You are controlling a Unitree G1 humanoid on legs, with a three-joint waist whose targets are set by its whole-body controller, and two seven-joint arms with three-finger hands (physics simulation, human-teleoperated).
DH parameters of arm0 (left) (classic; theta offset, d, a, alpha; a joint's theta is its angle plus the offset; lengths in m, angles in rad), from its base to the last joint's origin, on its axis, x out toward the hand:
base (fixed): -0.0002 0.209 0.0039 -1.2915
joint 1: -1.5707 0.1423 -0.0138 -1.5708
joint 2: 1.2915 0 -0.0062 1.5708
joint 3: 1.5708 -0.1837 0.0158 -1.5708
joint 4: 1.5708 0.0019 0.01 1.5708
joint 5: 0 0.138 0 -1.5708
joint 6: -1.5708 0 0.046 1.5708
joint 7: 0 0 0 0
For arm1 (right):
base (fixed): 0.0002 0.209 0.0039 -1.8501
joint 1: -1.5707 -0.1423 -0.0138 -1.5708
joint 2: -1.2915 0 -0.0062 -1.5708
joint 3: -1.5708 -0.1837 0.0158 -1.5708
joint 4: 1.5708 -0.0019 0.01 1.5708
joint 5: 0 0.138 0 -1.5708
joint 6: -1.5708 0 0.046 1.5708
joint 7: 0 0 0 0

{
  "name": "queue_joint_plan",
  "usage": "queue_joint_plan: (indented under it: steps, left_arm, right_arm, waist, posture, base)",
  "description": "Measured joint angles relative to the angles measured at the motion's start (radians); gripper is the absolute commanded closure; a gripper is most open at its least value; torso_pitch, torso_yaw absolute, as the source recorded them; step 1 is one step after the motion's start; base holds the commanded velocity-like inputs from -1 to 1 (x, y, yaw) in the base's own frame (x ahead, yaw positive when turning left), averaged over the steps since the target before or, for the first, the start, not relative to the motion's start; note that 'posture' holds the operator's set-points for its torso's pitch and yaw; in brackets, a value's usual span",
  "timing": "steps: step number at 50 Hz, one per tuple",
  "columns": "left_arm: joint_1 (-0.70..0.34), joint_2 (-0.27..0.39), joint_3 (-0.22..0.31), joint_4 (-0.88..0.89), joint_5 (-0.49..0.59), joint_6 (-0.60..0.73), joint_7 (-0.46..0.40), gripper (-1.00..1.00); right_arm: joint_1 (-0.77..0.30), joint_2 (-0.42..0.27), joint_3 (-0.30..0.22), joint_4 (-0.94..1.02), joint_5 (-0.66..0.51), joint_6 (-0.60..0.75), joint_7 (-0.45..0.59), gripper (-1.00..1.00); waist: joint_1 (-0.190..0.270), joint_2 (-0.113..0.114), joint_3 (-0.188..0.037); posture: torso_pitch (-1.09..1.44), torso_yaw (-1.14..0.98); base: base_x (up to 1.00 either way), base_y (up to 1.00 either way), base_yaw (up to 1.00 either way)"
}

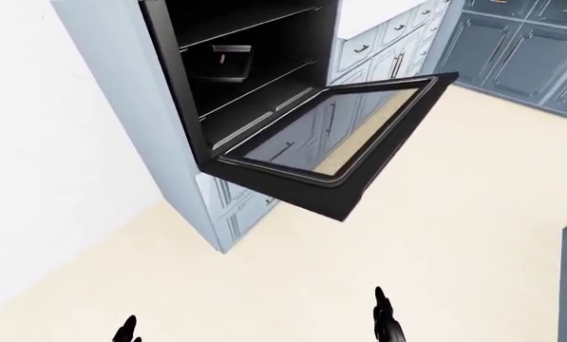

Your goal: Close the oven door.

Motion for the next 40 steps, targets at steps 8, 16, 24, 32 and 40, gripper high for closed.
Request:
queue_joint_plan:
  steps: [8,16,24,32,40]
  left_arm:
    - [-0.01,0.001,0.003,-0.002,0.014,0.016,-0.006,-1.0]
    - [-0.012,0.024,0.015,0.001,-0.009,0.036,-0.018,-1.0]
    - [-0.017,0.02,0.022,-0.006,-0.001,0.028,-0.013,-1.0]
    - [-0.01,-0.01,0.008,0.008,0.017,0.026,-0.015,-1.0]
    - [-0.015,0.008,0.02,0.0,0.011,0.02,-0.012,-1.0]
  right_arm:
    - [0.003,-0.005,-0.003,-0.002,0.008,0.001,0.0,-1.0]
    - [0.004,0.02,0.008,0.006,0.0,0.006,0.007,-1.0]
    - [0.005,0.004,0.001,0.002,-0.003,0.003,0.006,-1.0]
    - [0.01,-0.004,-0.002,0.002,0.007,0.001,-0.002,-1.0]
    - [0.006,-0.004,0.001,0.0,0.003,0.0,0.0,-1.0]
  waist:
    - [-0.008,0.042,-0.001]
    - [0.014,0.119,0.0]
    - [0.003,0.043,0.003]
    - [-0.017,0.001,-0.003]
    - [-0.007,0.126,0.006]
  posture:
    - [0.0,0.0]
    - [0.0,0.0]
    - [0.0,0.0]
    - [0.0,0.0]
    - [0.0,0.0]
  base:
    - [0.0,0.15,0.0]
    - [0.0,0.17,0.0]
    - [0.0,0.18,0.0]
    - [0.0,0.18,0.0]
    - [0.05,0.13,0.0]
